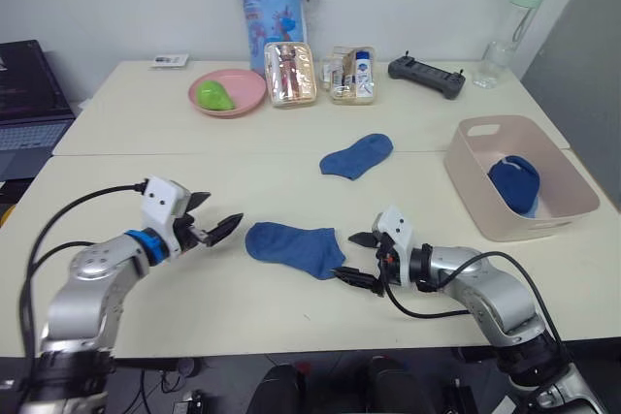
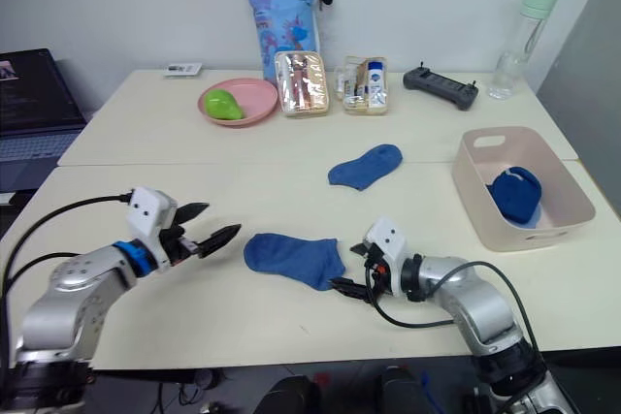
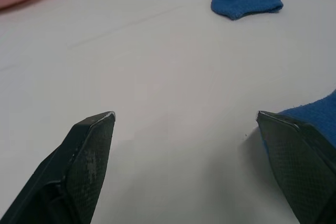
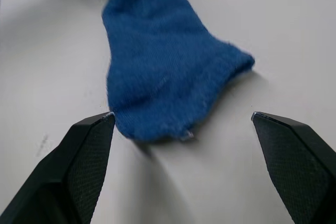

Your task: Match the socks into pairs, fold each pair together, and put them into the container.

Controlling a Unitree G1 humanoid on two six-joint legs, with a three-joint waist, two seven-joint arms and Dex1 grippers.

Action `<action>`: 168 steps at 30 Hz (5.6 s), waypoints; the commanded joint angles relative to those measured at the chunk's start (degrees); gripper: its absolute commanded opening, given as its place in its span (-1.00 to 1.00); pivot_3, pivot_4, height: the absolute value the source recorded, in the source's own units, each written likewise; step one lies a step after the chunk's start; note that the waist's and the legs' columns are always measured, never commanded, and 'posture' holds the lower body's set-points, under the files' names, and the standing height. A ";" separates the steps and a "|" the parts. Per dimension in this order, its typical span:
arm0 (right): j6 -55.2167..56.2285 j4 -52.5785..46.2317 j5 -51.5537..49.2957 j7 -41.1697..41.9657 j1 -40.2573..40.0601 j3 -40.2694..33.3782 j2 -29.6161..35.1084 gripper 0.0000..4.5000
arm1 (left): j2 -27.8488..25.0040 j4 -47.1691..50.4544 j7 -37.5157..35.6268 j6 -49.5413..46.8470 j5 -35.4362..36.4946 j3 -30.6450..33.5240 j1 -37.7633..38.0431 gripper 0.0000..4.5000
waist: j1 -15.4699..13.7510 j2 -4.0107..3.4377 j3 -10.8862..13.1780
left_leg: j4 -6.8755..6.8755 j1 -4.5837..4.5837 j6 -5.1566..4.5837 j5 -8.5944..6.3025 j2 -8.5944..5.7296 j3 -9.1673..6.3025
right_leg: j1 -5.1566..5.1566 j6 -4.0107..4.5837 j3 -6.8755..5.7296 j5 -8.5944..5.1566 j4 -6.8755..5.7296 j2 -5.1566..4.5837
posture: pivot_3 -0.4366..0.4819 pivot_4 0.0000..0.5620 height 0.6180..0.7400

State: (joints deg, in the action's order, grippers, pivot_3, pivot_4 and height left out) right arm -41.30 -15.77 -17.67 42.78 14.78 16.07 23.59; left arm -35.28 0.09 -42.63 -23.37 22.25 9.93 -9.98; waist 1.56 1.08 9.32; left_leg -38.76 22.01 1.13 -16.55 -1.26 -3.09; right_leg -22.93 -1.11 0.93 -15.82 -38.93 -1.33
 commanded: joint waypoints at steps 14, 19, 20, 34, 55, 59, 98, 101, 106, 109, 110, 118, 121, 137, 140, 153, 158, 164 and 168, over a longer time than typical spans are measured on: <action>1.95 0.34 -0.10 0.65 0.34 1.22 -1.06 -1.00 | -1.46 4.75 -4.04 -3.28 0.03 -4.06 3.31 0.29 | 0.08 0.00 0.00 | 0.04 0.03 0.00 0.00 0.04 -0.03 | -0.13 0.01 0.01 0.00 -0.08 0.01 | -0.05 -0.47 1.00; 2.21 0.99 -0.17 1.11 0.56 0.35 -1.00 -1.00 | -1.85 6.15 -4.14 -3.90 0.63 -3.16 4.84 -0.44 | 0.08 0.00 0.00 | 0.04 0.04 0.00 0.00 0.04 -0.02 | -0.14 0.01 0.01 0.00 -0.08 0.01 | -0.05 -0.47 1.00; 2.26 1.11 -0.41 1.45 0.69 -0.23 -0.67 -1.00 | -1.82 7.10 -4.01 -4.31 1.04 -2.72 5.66 -0.59 | 0.08 0.00 0.00 | 0.04 0.03 0.00 0.00 0.04 -0.02 | -0.14 0.01 0.01 0.00 -0.08 0.01 | -0.05 -0.47 1.00; 5.19 6.77 -1.65 12.89 5.80 -4.24 10.07 -1.00 | 6.14 23.72 6.27 -14.94 9.69 -0.82 13.56 -0.97 | -0.08 0.00 0.01 | 0.04 0.05 0.00 0.00 0.03 0.01 | -0.09 0.01 0.01 0.00 -0.04 -0.02 | -0.05 -0.47 1.00; 7.79 4.57 -3.57 12.41 6.59 -8.41 8.71 0.22 | 3.54 18.43 5.41 -10.88 9.18 5.10 12.58 0.24 | -0.04 0.00 0.01 | 0.05 0.05 0.00 0.00 0.04 0.00 | -0.12 0.01 0.02 0.00 -0.05 -0.01 | -0.05 -0.47 1.00; 9.62 3.95 -3.52 9.33 8.02 -7.07 3.20 0.52 | 1.62 22.40 2.69 -7.49 9.05 4.93 10.35 0.65 | -0.05 0.00 0.01 | 0.05 0.05 0.00 0.00 0.05 -0.01 | -0.13 0.01 0.01 0.00 -0.06 -0.01 | -0.05 -0.47 1.00; 16.77 6.42 0.50 -0.34 4.55 -12.00 0.65 -0.58 | 8.00 18.27 9.64 -2.81 12.32 6.90 12.34 -0.83 | -0.07 -0.02 0.02 | 0.10 -0.29 0.00 -0.01 0.02 -0.14 | 0.34 0.03 -0.11 0.01 0.06 -0.03 | -0.05 -0.47 1.00; 18.66 9.87 2.78 -3.10 6.14 -13.97 1.64 -0.11 | 4.57 16.25 8.29 1.89 8.44 9.58 14.15 -0.47 | -0.08 -0.03 0.02 | 0.13 -0.26 0.01 -0.01 0.03 -0.14 | 0.29 0.06 -0.11 -0.01 0.07 -0.01 | -0.05 -0.47 1.00; 21.02 14.61 5.20 -4.67 8.10 -13.39 1.32 0.71 | 3.69 12.11 8.12 7.49 4.13 10.48 15.96 0.27 | -0.08 -0.04 0.03 | 0.26 -0.27 0.01 -0.01 0.01 -0.06 | 0.28 0.08 -0.05 -0.01 0.16 -0.03 | -0.05 -0.47 1.00; 22.00 15.86 6.23 -4.68 9.13 -12.01 0.19 1.00 | 4.40 11.18 8.26 8.86 3.51 10.60 16.24 0.71 | -0.07 -0.04 0.03 | 0.30 -0.25 0.01 0.00 0.02 -0.06 | 0.25 0.08 -0.06 -0.01 0.16 -0.03 | -0.05 -0.47 1.00; 22.36 16.30 6.87 -4.60 9.85 -11.08 -0.28 1.00 | 4.61 11.71 8.54 8.92 3.41 10.38 16.07 0.86 | -0.06 -0.05 0.04 | 0.31 -0.26 0.01 0.00 0.03 -0.06 | 0.25 0.08 -0.06 -0.01 0.16 -0.03 | -0.05 -0.47 1.00; 26.83 31.91 15.41 -5.63 23.99 -3.37 -5.41 1.00 | 1.23 25.29 6.58 -0.46 9.41 6.37 11.73 0.98 | 0.11 -0.02 0.06 | 0.30 -0.24 0.02 0.00 0.03 -0.03 | 0.18 0.09 -0.04 0.00 0.08 -0.03 | -0.05 -0.47 1.00; 29.28 43.27 17.74 -6.77 31.40 -2.08 -9.25 1.00 | -0.95 28.42 6.54 -3.65 10.75 5.55 8.73 0.98 | 0.19 -0.02 0.06 | 0.36 -0.20 0.04 0.01 0.04 0.01 | 0.04 0.10 -0.01 0.00 0.03 -0.02 | -0.05 -0.47 1.00; 35.80 84.56 20.08 -15.44 49.25 -8.38 -17.99 0.12 | -0.25 32.97 10.60 -8.58 12.51 6.22 7.50 1.00 | 0.25 -0.03 0.06 | 0.60 -0.12 0.16 0.10 0.04 0.15 | -0.24 0.15 0.09 0.01 -0.04 -0.02 | -0.05 -0.47 1.00; 36.25 86.29 20.20 -16.37 49.92 -9.55 -18.02 -0.34 | -0.06 33.31 11.07 -8.64 12.54 6.13 7.58 1.00 | 0.25 -0.03 0.06 | 0.59 -0.12 0.17 0.12 0.03 0.15 | -0.23 0.16 0.09 0.02 -0.04 -0.02 | -0.05 -0.47 1.00; 49.21 76.66 24.57 3.22 46.83 -4.09 -15.08 -0.99 | -2.70 32.58 9.60 -13.81 19.71 11.49 8.45 1.00 | 0.44 -0.06 0.08 | 0.64 -0.10 0.17 0.11 0.07 0.15 | -0.29 0.16 0.08 0.01 -0.03 0.01 | -0.05 -0.47 1.00; 45.63 45.57 14.41 25.82 34.19 -1.60 -7.79 -0.99 | -7.29 26.30 6.44 -17.63 23.73 15.33 5.80 1.00 | 0.04 -0.11 0.14 | 0.65 -0.04 0.18 0.12 0.08 0.01 | -0.27 0.15 -0.02 0.00 0.02 0.01 | -0.05 -0.47 1.00; 28.64 21.00 5.44 33.54 24.07 0.27 -1.12 -0.99 | -8.65 22.08 3.87 -17.44 21.21 9.87 1.82 1.00 | 0.18 -0.14 0.16 | 0.61 -0.07 0.18 0.11 0.05 0.00 | -0.24 0.15 -0.01 0.01 0.02 -0.03 | -0.05 -0.47 1.00; 28.09 15.01 5.21 34.22 20.16 2.08 0.98 -0.99 | -8.50 17.51 1.88 -15.91 16.66 3.40 -2.04 1.00 | 0.25 -0.14 0.16 | 0.66 -0.16 0.19 0.12 0.10 -0.04 | -0.25 0.19 -0.03 0.01 -0.04 0.04 | -0.05 -0.47 1.00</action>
State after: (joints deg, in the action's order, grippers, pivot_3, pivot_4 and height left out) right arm -13.87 3.28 -11.40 76.20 36.38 17.12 24.12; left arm -43.04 20.05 -39.44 -41.01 41.88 16.23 -9.39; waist 1.82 0.94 9.48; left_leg -38.09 21.86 1.32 -16.43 -1.15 -3.15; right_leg -23.19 -0.92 0.88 -15.81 -38.97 -1.29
